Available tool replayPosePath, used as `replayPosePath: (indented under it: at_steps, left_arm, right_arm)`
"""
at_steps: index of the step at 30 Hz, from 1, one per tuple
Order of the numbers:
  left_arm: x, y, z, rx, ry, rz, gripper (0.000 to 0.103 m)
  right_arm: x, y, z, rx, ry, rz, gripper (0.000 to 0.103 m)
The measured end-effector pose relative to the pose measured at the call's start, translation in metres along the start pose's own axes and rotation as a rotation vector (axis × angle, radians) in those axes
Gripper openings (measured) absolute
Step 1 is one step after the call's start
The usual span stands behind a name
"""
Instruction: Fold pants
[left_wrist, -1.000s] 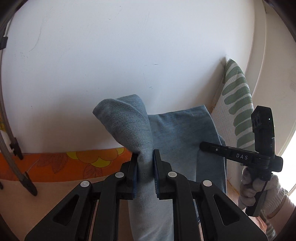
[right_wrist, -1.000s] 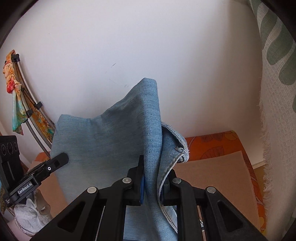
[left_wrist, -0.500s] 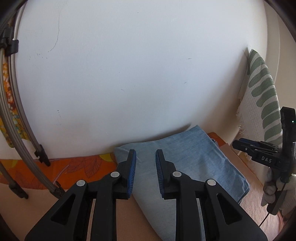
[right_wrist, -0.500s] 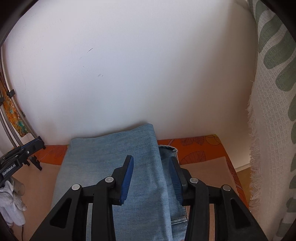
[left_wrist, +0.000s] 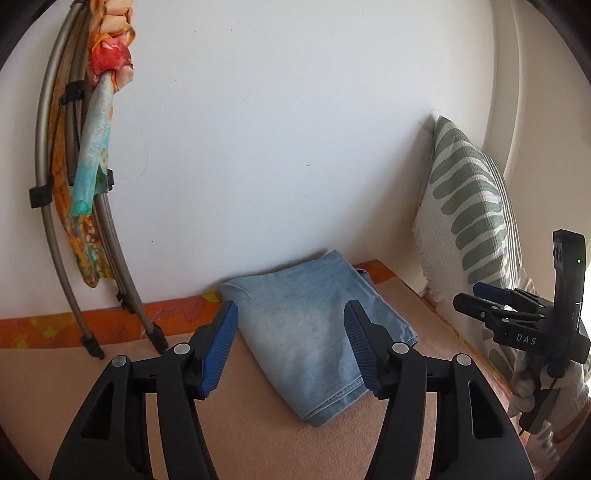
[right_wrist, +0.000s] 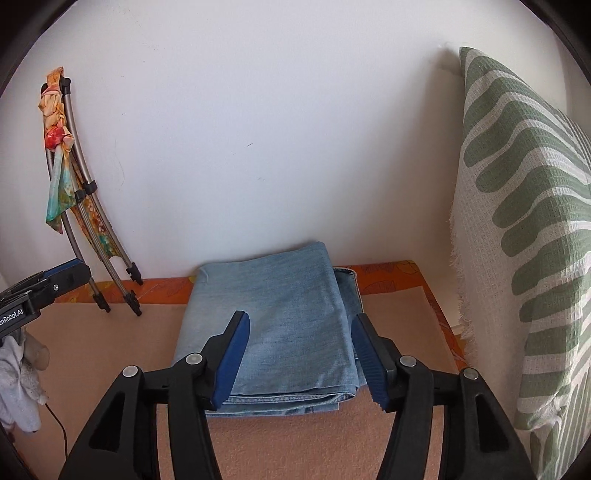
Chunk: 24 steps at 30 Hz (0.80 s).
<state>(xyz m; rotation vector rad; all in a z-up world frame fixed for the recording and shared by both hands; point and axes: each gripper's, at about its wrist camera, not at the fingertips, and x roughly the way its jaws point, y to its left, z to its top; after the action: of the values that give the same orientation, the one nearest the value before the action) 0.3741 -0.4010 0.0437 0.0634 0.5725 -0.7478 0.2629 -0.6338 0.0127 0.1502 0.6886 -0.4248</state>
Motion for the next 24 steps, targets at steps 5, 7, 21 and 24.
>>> replayPosePath:
  at_steps: [5,7,21,24]
  left_arm:
    - [-0.048,-0.022,-0.018,0.057,0.01,-0.003,0.066]
    - [-0.065,-0.031,-0.027,0.074,0.002,0.006,0.072]
    - [-0.143,-0.057,-0.101,0.034,0.055,0.032,0.08]
    - [-0.151,-0.06,-0.116,0.026,0.066,0.028,0.08]
  right_arm:
    - [-0.056,0.015,-0.019,0.007,-0.033,-0.009,0.082]
    - [-0.078,0.023,-0.029,-0.007,-0.049,-0.03,0.088]
    - [-0.178,0.063,-0.102,0.029,-0.093,-0.168,0.103]
    - [-0.189,0.073,-0.119,0.022,-0.094,-0.174,0.103]
